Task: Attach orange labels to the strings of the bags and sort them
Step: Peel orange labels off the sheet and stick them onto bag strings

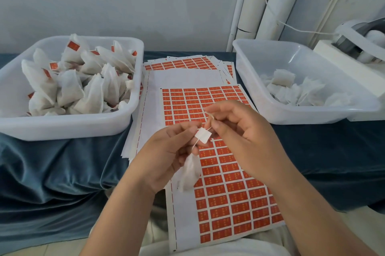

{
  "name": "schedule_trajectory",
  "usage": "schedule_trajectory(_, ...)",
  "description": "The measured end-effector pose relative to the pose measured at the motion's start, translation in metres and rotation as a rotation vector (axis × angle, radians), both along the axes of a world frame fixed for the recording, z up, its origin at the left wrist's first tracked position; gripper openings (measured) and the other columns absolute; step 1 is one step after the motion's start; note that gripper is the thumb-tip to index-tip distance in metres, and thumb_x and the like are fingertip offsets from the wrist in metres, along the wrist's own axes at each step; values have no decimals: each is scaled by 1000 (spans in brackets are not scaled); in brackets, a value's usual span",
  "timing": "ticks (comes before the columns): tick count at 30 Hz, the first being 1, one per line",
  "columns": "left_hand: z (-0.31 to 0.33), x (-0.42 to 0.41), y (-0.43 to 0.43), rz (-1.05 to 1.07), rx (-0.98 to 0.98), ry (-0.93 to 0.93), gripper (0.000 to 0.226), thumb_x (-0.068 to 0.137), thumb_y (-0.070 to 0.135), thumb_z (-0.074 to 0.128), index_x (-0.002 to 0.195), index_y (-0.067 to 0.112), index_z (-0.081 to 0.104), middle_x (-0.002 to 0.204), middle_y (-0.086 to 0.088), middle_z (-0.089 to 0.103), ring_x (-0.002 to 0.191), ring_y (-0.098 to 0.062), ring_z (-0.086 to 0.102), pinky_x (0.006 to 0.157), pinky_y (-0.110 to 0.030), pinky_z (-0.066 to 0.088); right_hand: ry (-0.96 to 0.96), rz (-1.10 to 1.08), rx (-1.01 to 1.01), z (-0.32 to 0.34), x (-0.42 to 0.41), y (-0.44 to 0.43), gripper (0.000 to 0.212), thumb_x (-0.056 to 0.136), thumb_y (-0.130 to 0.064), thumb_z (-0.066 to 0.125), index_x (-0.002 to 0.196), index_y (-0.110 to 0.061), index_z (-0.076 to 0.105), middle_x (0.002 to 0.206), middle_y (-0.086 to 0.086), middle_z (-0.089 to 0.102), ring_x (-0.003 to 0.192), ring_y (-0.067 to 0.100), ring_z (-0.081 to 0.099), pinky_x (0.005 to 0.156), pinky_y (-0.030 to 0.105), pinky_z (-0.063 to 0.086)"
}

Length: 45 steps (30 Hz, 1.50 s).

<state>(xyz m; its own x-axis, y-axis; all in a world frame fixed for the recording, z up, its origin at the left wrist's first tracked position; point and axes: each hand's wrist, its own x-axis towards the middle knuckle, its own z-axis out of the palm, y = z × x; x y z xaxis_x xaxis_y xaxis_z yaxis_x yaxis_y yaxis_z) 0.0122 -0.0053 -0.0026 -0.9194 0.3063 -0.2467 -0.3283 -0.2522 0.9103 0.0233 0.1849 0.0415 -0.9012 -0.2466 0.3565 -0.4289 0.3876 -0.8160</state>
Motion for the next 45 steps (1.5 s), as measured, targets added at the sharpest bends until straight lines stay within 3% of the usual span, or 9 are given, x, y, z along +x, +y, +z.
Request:
schedule_trajectory(5,-7,-3,-2,-114,205,-146,29,105,29,58,101,13,82,85,-4,73,66,-11,68,58,-20,54,36,23,-17,-2,1,-1,36,104,-12,61,113,-47,62,107,-24,71,99,-5,71,79,5,52)
schedule_trajectory(9,-9,-3,-2,-262,225,-116,18,100,24,68,99,12,82,86,-1,77,67,-9,70,57,-16,53,62,36,2,-4,1,-1,33,105,-14,61,116,-46,61,106,-20,71,103,1,71,83,10,54)
schedule_trajectory(17,-7,-1,-4,-409,306,-43,30,110,26,52,108,14,79,91,3,79,84,-11,75,83,-23,59,57,38,2,-6,-1,0,32,105,-16,60,115,-47,62,107,-22,71,105,1,70,82,8,53)
schedule_trajectory(24,-7,-2,-5,-329,240,-57,28,89,42,79,82,15,80,74,3,73,70,-9,68,72,-22,57,50,30,-3,-9,-3,-1,30,105,-17,61,117,-44,63,106,-21,72,103,3,72,82,10,55)
schedule_trajectory(31,-5,-1,-5,-268,128,-4,43,80,50,86,80,8,75,89,-11,75,86,-22,74,78,-31,61,42,12,-1,-12,-5,-1,32,105,-17,62,116,-47,62,107,-23,71,98,-3,72,79,7,54)
schedule_trajectory(34,-4,-1,-4,-229,57,17,40,85,51,81,77,12,77,92,-8,78,91,-23,77,83,-32,61,48,-2,7,-12,-6,-1,35,105,-18,62,114,-51,60,108,-25,71,99,-4,72,79,6,52)
schedule_trajectory(39,1,2,1,-74,-71,104,35,78,52,75,69,18,76,70,-4,70,61,-9,66,63,-17,54,52,-19,7,-13,-6,-2,35,104,-19,63,112,-53,60,108,-28,70,99,-6,71,78,4,51)
schedule_trajectory(42,5,7,6,-29,-255,254,33,82,59,65,69,30,73,78,0,76,59,-7,65,63,-13,52,39,-38,0,-15,-7,-3,32,104,-21,64,113,-52,61,108,-28,70,99,-6,71,78,5,52)
schedule_trajectory(45,6,9,12,46,-387,338,35,85,62,56,70,33,66,68,7,72,56,-7,65,58,-10,49,42,-54,-52,-14,-7,-5,32,103,-31,65,121,-57,58,110,-33,70,102,-8,70,77,2,49)
